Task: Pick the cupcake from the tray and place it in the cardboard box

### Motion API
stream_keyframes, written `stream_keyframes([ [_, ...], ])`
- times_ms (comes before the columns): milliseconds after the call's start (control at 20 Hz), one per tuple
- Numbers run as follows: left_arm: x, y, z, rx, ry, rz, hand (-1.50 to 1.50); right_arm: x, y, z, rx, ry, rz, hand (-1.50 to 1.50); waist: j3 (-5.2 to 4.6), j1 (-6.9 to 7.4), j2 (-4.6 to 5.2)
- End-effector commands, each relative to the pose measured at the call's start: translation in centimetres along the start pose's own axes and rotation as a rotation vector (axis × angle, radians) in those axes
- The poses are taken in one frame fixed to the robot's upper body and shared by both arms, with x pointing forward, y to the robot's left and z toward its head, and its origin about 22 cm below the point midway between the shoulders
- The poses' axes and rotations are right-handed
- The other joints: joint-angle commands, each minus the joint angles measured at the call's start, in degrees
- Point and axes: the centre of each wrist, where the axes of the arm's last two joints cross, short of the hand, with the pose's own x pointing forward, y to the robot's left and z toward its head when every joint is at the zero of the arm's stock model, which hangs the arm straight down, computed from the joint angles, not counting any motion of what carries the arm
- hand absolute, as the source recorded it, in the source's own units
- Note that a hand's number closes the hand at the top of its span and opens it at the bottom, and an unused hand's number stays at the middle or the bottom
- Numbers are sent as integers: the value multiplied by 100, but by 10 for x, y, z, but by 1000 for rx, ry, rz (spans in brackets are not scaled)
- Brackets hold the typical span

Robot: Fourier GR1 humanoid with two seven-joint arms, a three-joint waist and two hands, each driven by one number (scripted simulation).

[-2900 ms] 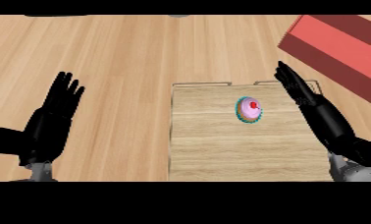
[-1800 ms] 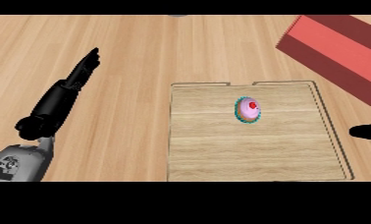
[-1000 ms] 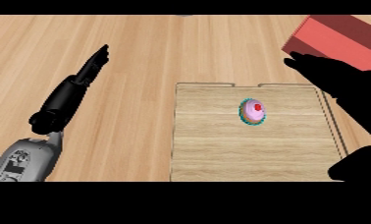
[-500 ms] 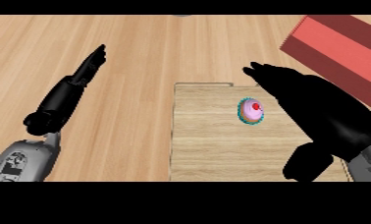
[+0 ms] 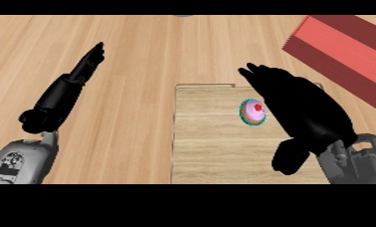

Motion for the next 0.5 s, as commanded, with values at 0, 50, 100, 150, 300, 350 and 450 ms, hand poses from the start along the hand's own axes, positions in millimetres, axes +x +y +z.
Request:
stream_keyframes([
  [0, -14, 1, 8, 2, -7, -8, 0, 9, 15, 4, 17, 81, 47, -150, 1, -28, -1],
  [50, -3, -13, 2, 6, -5, -9, 0, 8, 1, 1, 29, 86, 58, -150, 1, -19, -3],
  [100, -13, 2, 20, -4, -14, 4, 0, 7, 16, -6, 29, 104, 59, -150, 1, 6, -2],
  [150, -5, -18, 7, 5, -1, -8, 0, 14, 16, -14, 21, 98, 74, -150, 1, 5, 3],
  [300, -15, -9, 17, -7, 5, 9, 0, 10, 21, -22, 40, 132, 90, -150, 1, 14, 1],
  [350, -20, -5, 19, 1, 1, 0, 0, 5, 31, -26, 41, 137, 103, -150, 2, 10, 6],
  [450, -13, -17, 2, 14, -1, -1, 0, -7, 17, -33, 48, 137, 110, -150, 2, -9, 10],
])
